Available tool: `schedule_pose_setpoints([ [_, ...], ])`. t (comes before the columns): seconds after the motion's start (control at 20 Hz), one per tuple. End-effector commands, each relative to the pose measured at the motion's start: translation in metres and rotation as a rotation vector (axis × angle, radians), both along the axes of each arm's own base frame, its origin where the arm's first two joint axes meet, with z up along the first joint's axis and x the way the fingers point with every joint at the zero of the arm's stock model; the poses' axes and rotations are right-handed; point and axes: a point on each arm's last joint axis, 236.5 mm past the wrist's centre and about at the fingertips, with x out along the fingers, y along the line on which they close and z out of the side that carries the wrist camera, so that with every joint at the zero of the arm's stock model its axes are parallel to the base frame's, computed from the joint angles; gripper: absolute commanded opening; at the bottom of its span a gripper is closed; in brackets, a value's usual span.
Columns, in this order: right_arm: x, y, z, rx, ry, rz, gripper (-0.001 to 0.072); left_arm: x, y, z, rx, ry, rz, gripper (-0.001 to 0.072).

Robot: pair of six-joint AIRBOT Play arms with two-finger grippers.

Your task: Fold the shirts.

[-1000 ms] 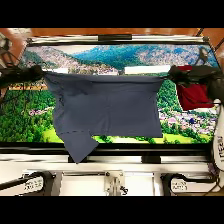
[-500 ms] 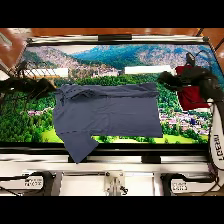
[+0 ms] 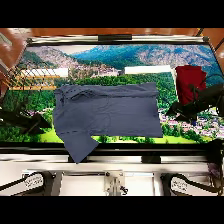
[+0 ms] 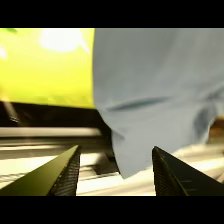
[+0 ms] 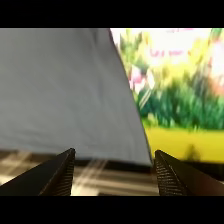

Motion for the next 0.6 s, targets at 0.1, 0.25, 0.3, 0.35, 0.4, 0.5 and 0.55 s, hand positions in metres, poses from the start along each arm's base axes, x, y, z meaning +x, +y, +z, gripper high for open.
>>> schedule_pose_setpoints([
  [0.1,-0.028,0.01,-0.006,0.062,0.062,0.024,0.0611,-0.003,-0.015,-0.027,-0.043,-0.093,0.027,0.051],
  [0.25,-0.027,0.009,-0.006,0.058,0.057,0.022,0.0611,0.003,-0.01,-0.033,-0.019,-0.108,0.039,0.0511],
  [0.3,-0.026,0.009,-0.006,0.057,0.056,0.022,0.0611,0.003,-0.01,-0.035,-0.02,-0.103,0.041,0.051],
  [0.35,-0.026,0.009,-0.006,0.056,0.056,0.022,0.0611,0.002,-0.012,-0.039,-0.023,-0.093,0.039,0.0509],
  [0.4,-0.026,0.009,-0.007,0.055,0.056,0.022,0.0611,0.0,-0.017,-0.044,-0.023,-0.081,0.033,0.0509],
  [0.5,-0.027,0.009,-0.006,0.056,0.059,0.022,0.0611,-0.004,-0.027,-0.057,-0.011,-0.069,0.012,0.0509],
  [0.55,-0.028,0.01,-0.006,0.058,0.064,0.024,0.0611,-0.003,-0.029,-0.063,0.004,-0.075,0.014,0.0509],
])
